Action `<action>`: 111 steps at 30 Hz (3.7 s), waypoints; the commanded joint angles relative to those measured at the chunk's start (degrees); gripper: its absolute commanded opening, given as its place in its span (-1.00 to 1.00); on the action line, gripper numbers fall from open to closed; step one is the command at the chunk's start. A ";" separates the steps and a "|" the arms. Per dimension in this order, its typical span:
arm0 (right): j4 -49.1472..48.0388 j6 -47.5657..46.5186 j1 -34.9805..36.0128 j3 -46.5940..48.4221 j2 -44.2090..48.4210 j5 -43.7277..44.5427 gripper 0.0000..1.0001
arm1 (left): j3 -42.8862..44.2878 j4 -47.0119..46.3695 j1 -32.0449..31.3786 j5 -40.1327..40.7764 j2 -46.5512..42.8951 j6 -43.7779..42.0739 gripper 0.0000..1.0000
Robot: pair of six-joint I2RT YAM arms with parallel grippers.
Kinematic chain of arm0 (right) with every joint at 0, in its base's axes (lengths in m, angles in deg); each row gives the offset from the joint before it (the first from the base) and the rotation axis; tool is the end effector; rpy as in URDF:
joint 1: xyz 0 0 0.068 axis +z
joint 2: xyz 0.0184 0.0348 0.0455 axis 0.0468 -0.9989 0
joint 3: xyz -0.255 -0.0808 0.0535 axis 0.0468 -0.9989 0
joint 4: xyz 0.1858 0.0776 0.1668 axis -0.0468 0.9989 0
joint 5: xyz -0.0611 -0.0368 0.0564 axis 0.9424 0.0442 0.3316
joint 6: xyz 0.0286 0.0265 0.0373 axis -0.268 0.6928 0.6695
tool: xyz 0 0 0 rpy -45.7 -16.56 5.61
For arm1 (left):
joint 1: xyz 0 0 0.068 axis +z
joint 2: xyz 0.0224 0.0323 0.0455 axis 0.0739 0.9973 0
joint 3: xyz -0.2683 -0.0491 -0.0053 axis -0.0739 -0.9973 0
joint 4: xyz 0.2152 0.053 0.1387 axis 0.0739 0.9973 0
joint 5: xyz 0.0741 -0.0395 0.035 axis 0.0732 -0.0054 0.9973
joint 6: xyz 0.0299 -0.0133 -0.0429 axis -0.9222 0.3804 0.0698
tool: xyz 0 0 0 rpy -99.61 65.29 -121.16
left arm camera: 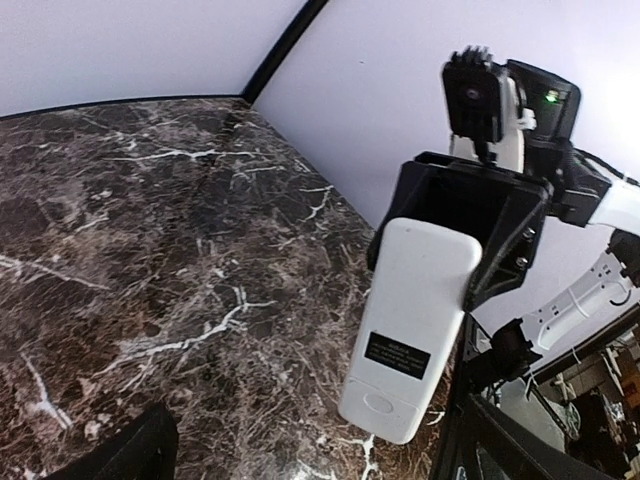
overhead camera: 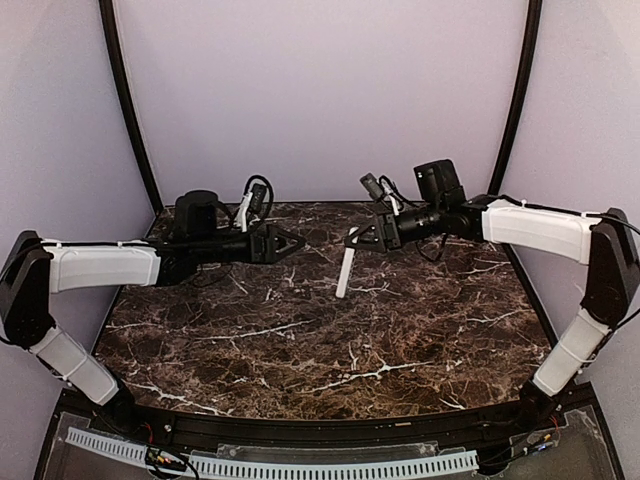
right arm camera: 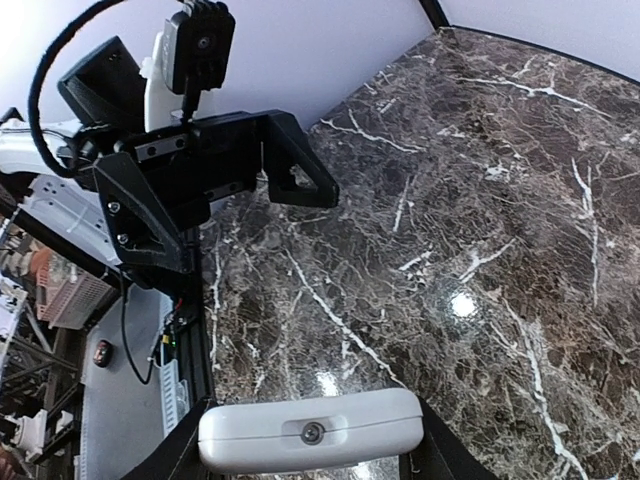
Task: Load the batteries into the remote control
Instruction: Pass from the left arm to the right, then place the remote control at the center of the board, then move the remote control to the center of the board.
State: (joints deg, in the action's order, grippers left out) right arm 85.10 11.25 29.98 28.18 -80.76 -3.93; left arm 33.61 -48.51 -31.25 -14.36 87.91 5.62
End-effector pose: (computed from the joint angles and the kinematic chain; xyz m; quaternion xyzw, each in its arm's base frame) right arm 0.2925 0.2194 0.2821 -0.3277 0.7410 0.5132 0.2832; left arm 0.2683 -0.2148 0.2688 0.2230 0.7235 -0.5095 0.4089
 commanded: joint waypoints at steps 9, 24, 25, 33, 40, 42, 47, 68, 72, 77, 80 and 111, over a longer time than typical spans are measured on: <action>44.27 -14.93 12.16 22.07 -14.91 36.47 -0.87 | -2.02 14.42 4.72 9.62 -3.17 -0.08 0.97; 55.91 -16.85 17.74 33.61 -34.12 51.24 -0.90 | -3.72 14.18 4.81 10.33 -1.94 -1.05 0.97; 55.56 -16.89 17.78 33.91 -34.92 50.31 -0.87 | -3.80 14.13 4.85 10.47 -1.95 -1.25 0.97; 54.74 -17.32 17.78 36.65 -39.36 47.15 -0.62 | -4.15 14.64 5.07 11.19 -1.80 -2.60 0.97; 54.07 -17.46 17.78 36.21 -39.81 45.09 0.02 | -4.12 15.34 5.46 12.23 -1.94 -3.35 0.97; 53.80 -17.65 17.78 36.28 -39.37 44.67 0.18 | -3.88 15.54 5.51 12.28 -1.80 -3.58 0.97; 51.49 -17.76 17.01 35.93 -37.24 41.73 0.83 | -3.59 15.80 5.47 12.34 -1.89 -3.93 0.97; 29.17 -16.55 0.51 1.43 -9.45 39.54 0.97 | 0.68 26.58 5.51 16.39 -3.51 -3.81 0.97; 29.10 -16.38 1.64 -1.62 -10.46 45.97 0.97 | 0.64 26.62 5.51 16.78 -3.45 -3.25 0.97; 31.09 -16.44 4.28 -1.63 -13.40 52.23 0.97 | 0.07 26.43 5.51 16.59 -3.86 -3.05 0.97; 31.42 -16.35 5.46 -2.36 -14.22 53.27 0.97 | -0.50 26.08 5.51 16.67 -4.20 -3.22 0.97; 22.89 -12.07 10.53 -4.05 -2.71 36.86 0.97 | 2.99 30.85 5.43 21.74 -4.42 -9.75 0.97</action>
State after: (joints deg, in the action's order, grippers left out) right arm 114.10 -0.25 44.93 24.25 -89.90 36.07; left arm 33.57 -21.93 -26.13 3.72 85.33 -0.50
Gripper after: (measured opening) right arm 0.986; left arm 0.986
